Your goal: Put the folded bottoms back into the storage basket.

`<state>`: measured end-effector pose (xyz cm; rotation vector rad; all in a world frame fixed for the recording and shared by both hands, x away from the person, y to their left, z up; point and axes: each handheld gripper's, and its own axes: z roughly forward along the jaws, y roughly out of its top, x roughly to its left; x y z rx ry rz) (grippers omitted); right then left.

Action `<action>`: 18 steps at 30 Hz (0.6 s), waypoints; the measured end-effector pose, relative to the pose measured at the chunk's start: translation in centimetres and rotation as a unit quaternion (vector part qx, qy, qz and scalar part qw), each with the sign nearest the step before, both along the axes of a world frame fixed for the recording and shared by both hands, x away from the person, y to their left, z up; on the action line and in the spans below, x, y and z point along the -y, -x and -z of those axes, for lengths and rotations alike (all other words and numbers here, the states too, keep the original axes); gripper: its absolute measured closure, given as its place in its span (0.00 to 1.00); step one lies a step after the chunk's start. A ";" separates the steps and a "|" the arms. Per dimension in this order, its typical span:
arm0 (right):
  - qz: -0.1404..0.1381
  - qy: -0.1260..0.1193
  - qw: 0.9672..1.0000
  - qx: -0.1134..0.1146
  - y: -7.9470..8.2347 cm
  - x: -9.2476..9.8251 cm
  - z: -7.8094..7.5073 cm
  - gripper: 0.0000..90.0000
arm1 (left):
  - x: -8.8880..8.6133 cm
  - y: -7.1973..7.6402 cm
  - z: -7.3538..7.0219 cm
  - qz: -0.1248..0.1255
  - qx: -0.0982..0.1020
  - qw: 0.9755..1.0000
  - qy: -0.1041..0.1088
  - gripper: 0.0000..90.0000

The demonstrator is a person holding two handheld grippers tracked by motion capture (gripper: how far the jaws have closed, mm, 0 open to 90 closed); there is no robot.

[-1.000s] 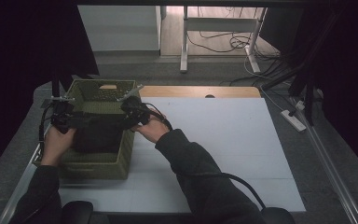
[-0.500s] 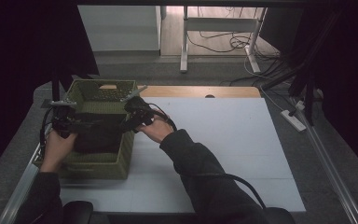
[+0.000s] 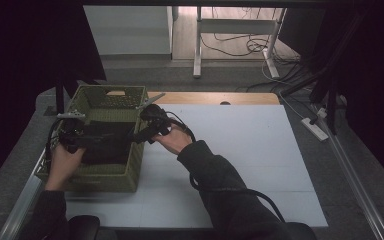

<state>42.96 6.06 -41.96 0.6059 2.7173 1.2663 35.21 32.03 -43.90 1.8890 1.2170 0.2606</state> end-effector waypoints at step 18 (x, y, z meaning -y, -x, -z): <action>-0.007 0.000 1.000 0.002 0.8 2.5 0.3 0.03 | 1.0 1.8 0.0 0.015 0.002 1.000 0.002 0.03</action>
